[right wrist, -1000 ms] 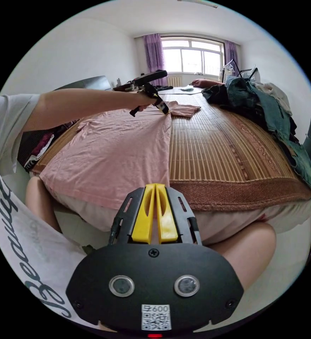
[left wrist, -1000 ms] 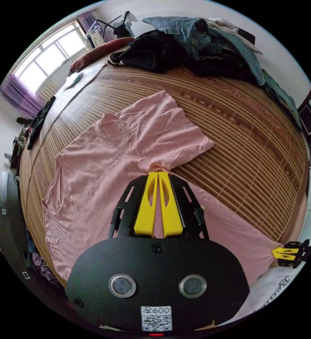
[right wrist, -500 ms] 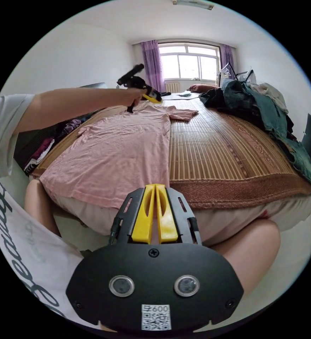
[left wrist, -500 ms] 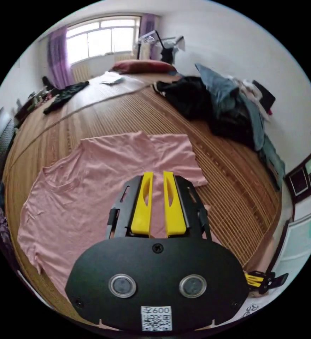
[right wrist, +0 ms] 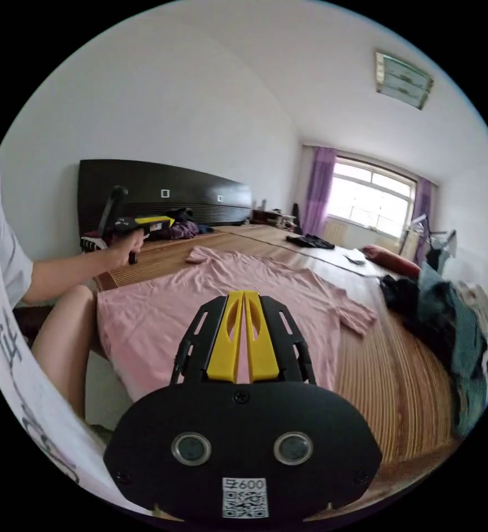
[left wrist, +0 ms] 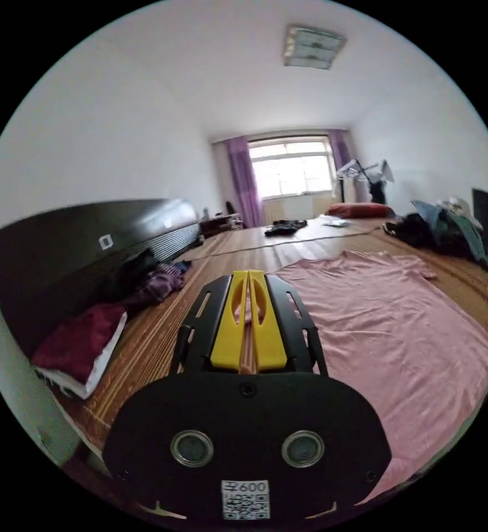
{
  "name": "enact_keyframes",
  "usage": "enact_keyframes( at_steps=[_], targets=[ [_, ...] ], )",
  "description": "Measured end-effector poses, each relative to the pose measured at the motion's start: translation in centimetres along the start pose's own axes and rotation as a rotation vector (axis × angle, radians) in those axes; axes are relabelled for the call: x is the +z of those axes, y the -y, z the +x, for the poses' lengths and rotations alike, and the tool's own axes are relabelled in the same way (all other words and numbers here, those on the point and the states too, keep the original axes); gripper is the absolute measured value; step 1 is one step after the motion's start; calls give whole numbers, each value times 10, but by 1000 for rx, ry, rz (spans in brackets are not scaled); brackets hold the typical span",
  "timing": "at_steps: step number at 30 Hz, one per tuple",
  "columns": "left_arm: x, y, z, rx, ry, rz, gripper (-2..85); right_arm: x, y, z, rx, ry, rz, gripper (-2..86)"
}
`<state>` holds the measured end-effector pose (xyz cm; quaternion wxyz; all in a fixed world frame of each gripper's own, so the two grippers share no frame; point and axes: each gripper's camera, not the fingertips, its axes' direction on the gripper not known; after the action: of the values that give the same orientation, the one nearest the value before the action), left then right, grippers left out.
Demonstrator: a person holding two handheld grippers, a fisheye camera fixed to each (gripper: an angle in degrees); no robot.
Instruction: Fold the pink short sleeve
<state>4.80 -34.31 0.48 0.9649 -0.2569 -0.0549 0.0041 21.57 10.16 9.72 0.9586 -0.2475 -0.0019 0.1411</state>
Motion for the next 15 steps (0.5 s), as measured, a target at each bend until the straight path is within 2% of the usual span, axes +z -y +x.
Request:
enact_keyframes(
  at_steps=[3,5,6,7,9,10,11,12,15],
  targets=[
    [-1,-5,-50,-136,2,18,4,122,73,-16,-55,121,-16,-7],
    [1,14,-73,-219,-27,-38,4,225,127,-25,-28,250,-43,-4],
    [1,26,-73,-157,-61,-41,4,251,139,-29,-19,277,-44,-3],
    [1,43,-69,15,-68,-25,4,304,161,-38,2,307,-55,2],
    [4,54,-80,-51,72,-62,3,389,191,-55,48,309,-130,21],
    [4,60,-92,-109,86,-86,3,447,208,-64,124,304,-201,38],
    [3,70,-103,-91,15,-102,4,498,220,-72,174,330,-263,58],
    [2,77,-109,-84,-8,-109,4,522,226,-78,178,352,-288,61],
    [-11,98,-142,-165,66,-132,4,625,240,-107,169,343,-439,74]
  ],
)
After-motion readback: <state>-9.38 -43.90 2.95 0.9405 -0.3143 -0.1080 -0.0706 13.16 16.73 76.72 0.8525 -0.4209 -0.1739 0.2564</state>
